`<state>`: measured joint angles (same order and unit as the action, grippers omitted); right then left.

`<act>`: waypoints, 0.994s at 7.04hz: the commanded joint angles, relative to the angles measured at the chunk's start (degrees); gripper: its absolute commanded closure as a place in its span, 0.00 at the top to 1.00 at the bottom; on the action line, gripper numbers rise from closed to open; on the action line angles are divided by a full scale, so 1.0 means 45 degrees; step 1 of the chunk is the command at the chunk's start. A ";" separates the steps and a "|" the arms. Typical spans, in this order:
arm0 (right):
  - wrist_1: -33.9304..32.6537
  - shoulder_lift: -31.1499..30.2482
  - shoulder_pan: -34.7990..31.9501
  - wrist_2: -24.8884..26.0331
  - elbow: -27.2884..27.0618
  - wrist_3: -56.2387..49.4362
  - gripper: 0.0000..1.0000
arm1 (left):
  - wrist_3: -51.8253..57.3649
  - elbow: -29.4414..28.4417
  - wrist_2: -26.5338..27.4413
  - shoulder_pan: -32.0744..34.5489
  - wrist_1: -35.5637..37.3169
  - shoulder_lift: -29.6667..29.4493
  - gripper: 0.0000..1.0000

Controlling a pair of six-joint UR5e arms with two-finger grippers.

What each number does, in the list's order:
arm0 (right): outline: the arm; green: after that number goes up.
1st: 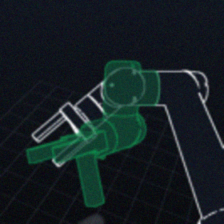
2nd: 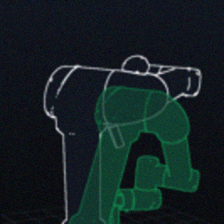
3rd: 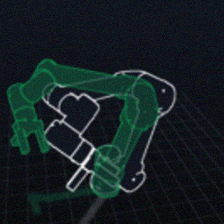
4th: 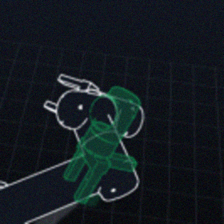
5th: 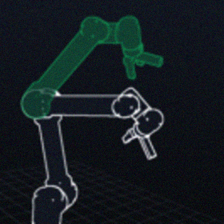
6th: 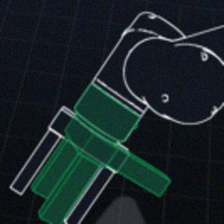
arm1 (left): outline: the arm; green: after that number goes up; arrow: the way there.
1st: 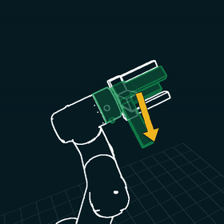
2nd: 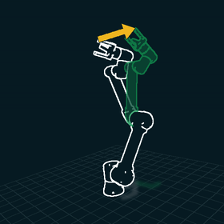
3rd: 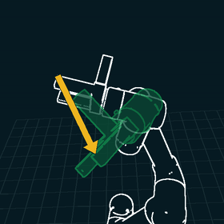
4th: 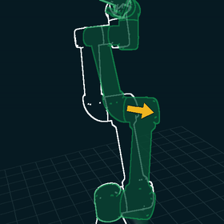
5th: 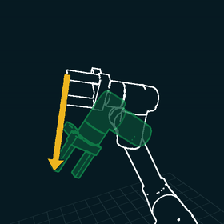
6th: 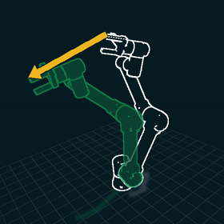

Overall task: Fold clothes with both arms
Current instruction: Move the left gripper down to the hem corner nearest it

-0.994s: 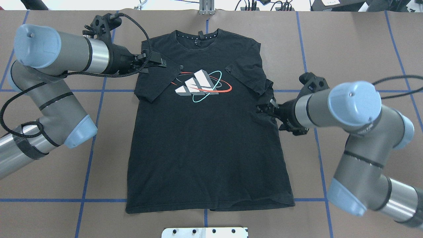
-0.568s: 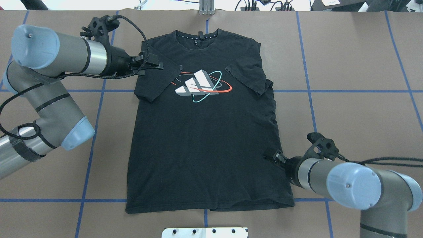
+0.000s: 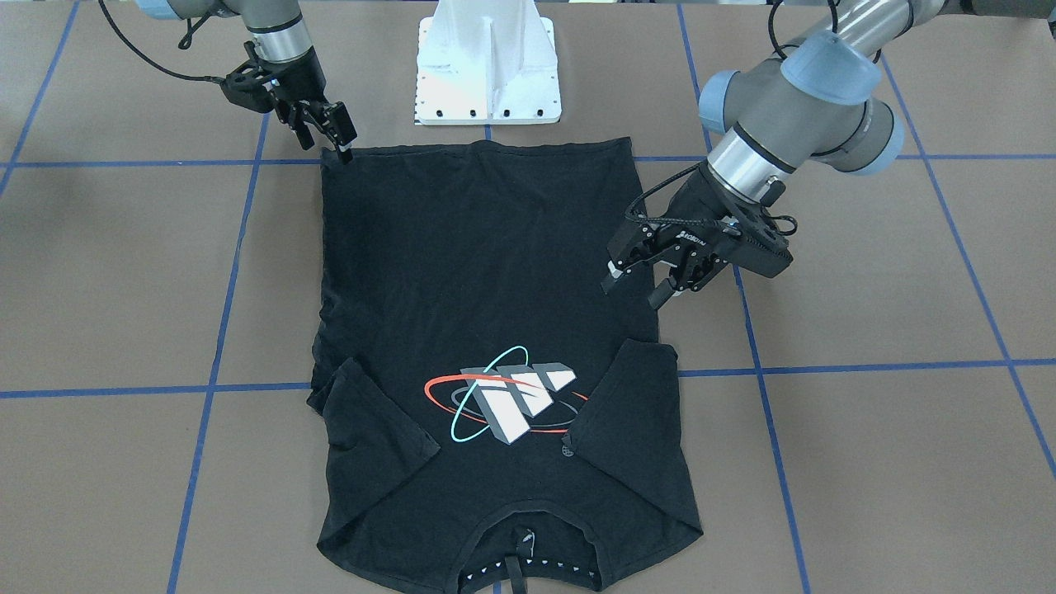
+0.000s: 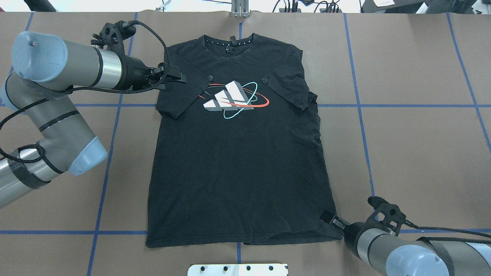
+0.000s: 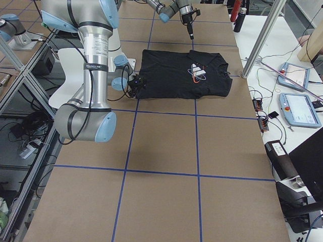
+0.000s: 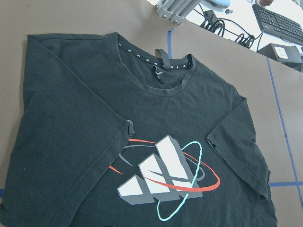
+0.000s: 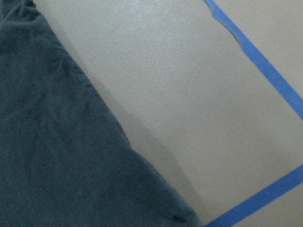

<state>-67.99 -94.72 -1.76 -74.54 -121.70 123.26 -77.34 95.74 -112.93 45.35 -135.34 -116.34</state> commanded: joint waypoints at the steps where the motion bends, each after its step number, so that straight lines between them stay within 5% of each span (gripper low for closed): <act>1: 0.0012 -0.0026 0.0118 0.0138 0.0170 0.0030 0.92 | 0.0000 -0.0045 -0.0001 0.0000 -0.0003 0.0032 0.80; 3: 0.0012 -0.0026 0.0156 0.0118 0.0072 0.0030 0.88 | 0.0019 -0.0045 -0.0001 -0.0019 -0.0003 0.0090 0.80; 7: -0.0008 -0.0026 0.0215 0.0138 0.0131 0.0030 0.52 | 0.0078 -0.0084 -0.0001 0.0000 -0.0022 0.0111 0.80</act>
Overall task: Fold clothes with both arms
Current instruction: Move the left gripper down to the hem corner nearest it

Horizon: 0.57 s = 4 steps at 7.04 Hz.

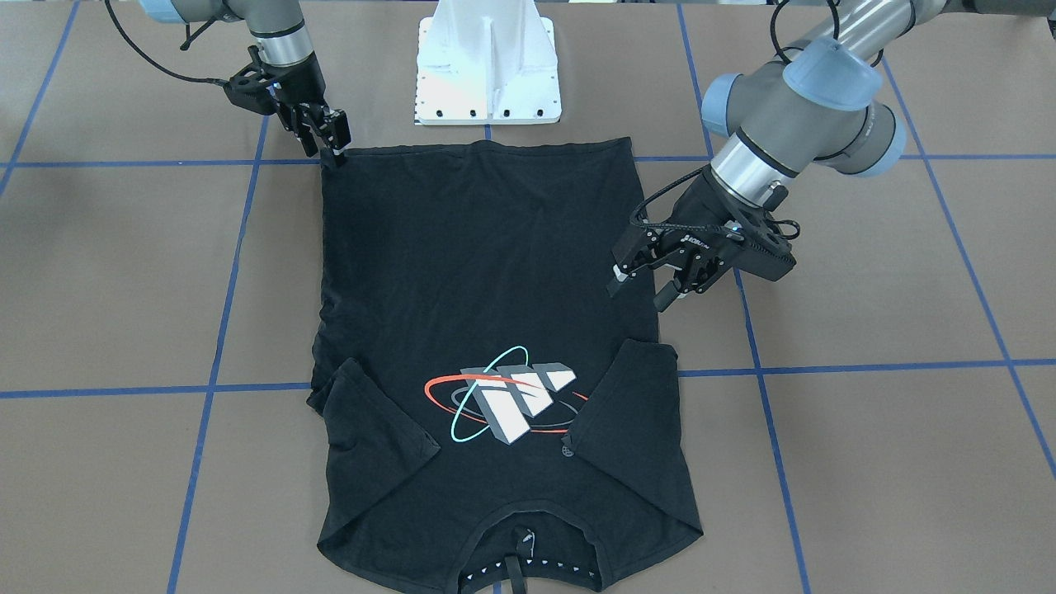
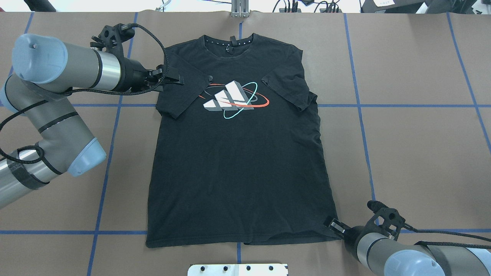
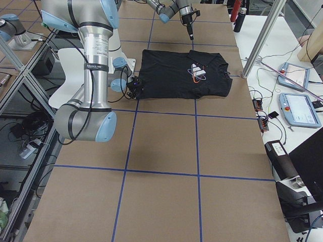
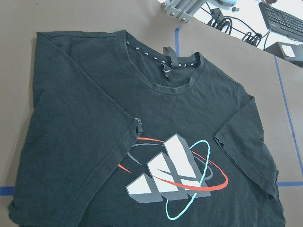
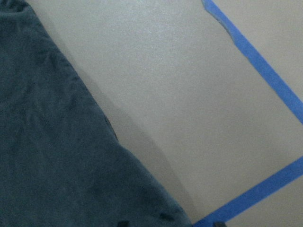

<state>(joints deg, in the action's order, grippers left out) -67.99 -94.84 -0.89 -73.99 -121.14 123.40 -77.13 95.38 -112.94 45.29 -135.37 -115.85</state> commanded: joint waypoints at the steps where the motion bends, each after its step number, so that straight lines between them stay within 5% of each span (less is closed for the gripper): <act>1: -0.0027 0.0000 0.0021 0.0015 0.0007 0.0000 0.34 | 0.0049 -0.0082 0.0000 -0.0006 -0.0034 0.0002 0.80; 3: -0.0046 0.0000 0.0137 0.0112 0.0007 0.0000 0.00 | 0.0030 -0.0063 0.0000 -0.0006 -0.0035 0.0002 0.80; 4: -0.0046 0.0000 0.0196 0.0132 -0.0071 0.0000 0.00 | 0.0030 -0.0044 0.0000 -0.0006 -0.0015 -0.0017 0.80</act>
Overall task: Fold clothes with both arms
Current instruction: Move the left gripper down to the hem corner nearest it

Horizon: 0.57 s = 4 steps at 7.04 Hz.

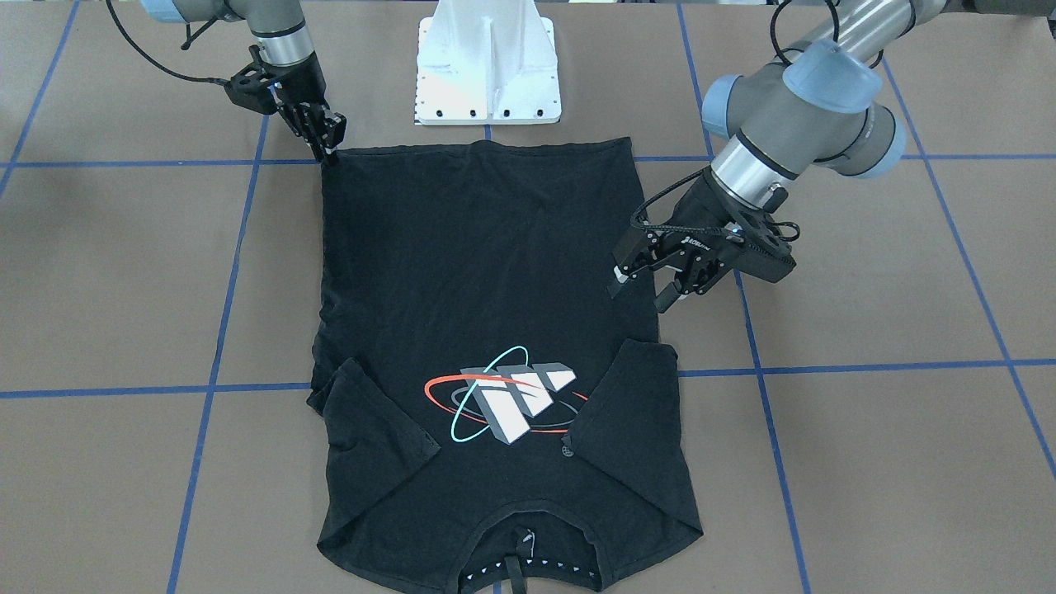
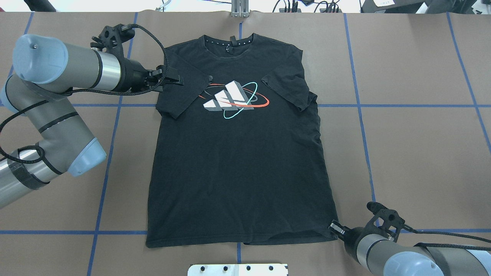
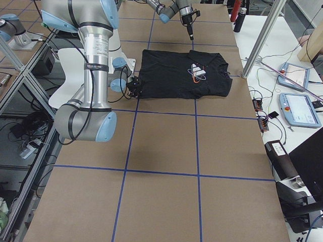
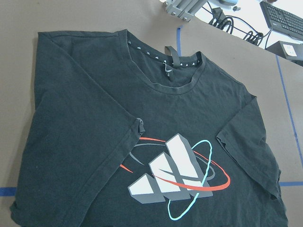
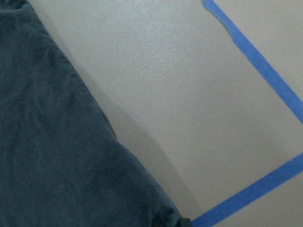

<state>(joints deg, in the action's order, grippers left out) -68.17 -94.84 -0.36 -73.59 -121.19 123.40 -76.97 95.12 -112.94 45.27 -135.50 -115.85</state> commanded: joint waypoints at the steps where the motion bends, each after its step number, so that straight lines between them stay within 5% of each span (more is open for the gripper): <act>1: -0.0027 -0.0038 0.0061 0.0005 -0.0159 0.0000 0.00 | -0.0006 0.0091 0.0000 -0.0001 0.0015 -0.0017 0.80; 4: -0.0008 -0.1421 0.0022 -0.0460 -0.2048 -0.0098 0.00 | -0.0278 0.0945 -0.0255 0.0000 0.0034 0.1125 0.82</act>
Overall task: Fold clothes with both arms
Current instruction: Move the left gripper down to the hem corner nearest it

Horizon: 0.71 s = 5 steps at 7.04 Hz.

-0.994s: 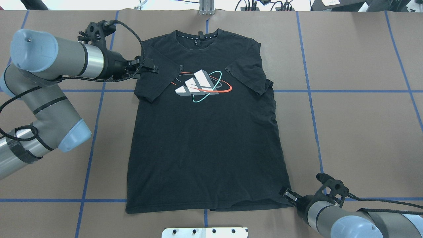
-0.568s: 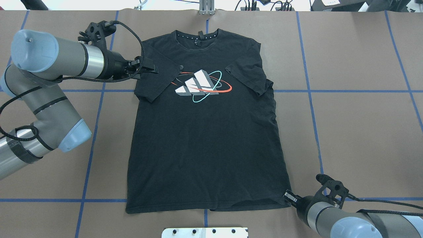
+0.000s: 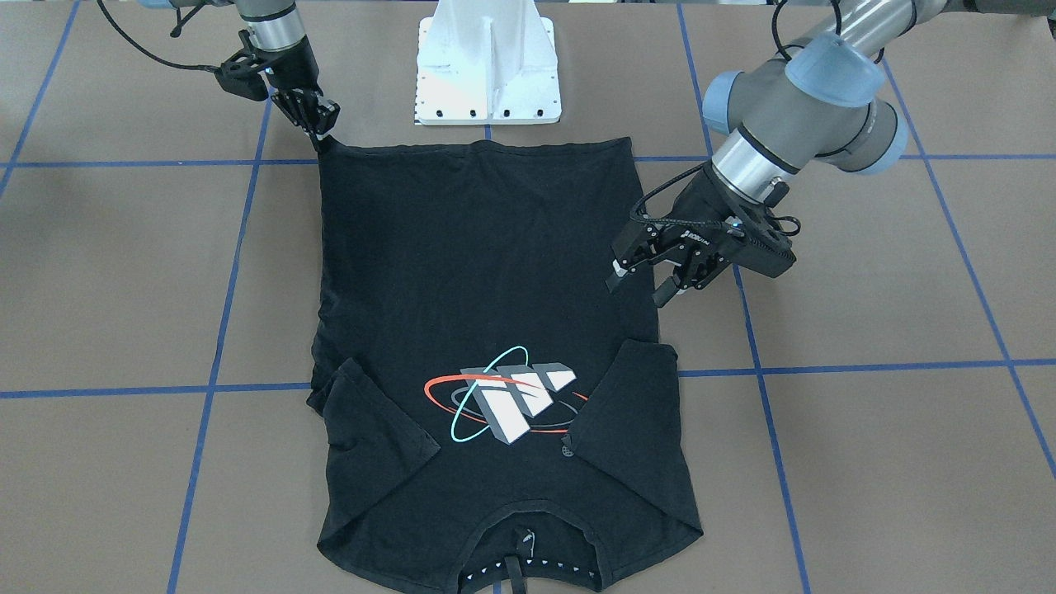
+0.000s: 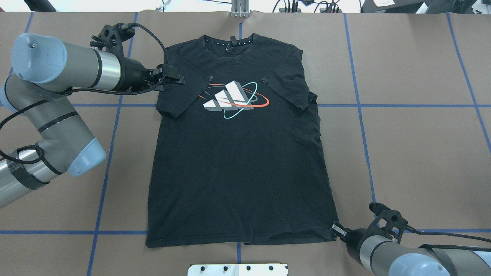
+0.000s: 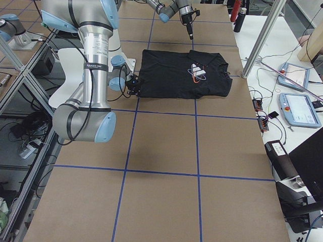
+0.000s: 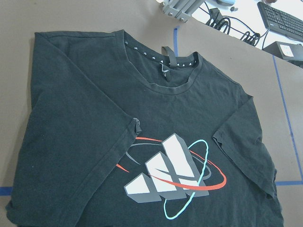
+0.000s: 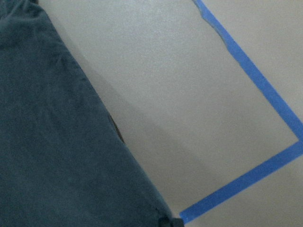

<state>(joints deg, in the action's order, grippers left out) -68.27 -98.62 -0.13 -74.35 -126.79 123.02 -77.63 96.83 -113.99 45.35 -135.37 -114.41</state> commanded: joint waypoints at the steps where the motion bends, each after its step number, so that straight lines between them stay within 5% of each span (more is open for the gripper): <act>1: 0.0014 -0.0603 -0.0030 -0.0624 -0.1177 -0.0014 0.00 | -0.1022 0.1615 0.0019 -0.0174 0.0022 0.1917 0.83; 3: 0.0014 -0.0584 -0.0050 -0.0920 -0.1259 0.0006 0.00 | -0.3535 0.3704 0.1241 -0.2038 0.0023 0.4007 0.83; 5: 0.0014 -0.0467 -0.0089 -0.0939 -0.1200 0.0006 0.00 | -0.4117 0.5505 0.4535 -0.5704 0.0023 0.6391 0.79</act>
<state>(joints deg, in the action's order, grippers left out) -68.20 -101.02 -0.44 -78.44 -132.28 123.04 -94.46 116.86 -101.78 29.13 -135.22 -91.69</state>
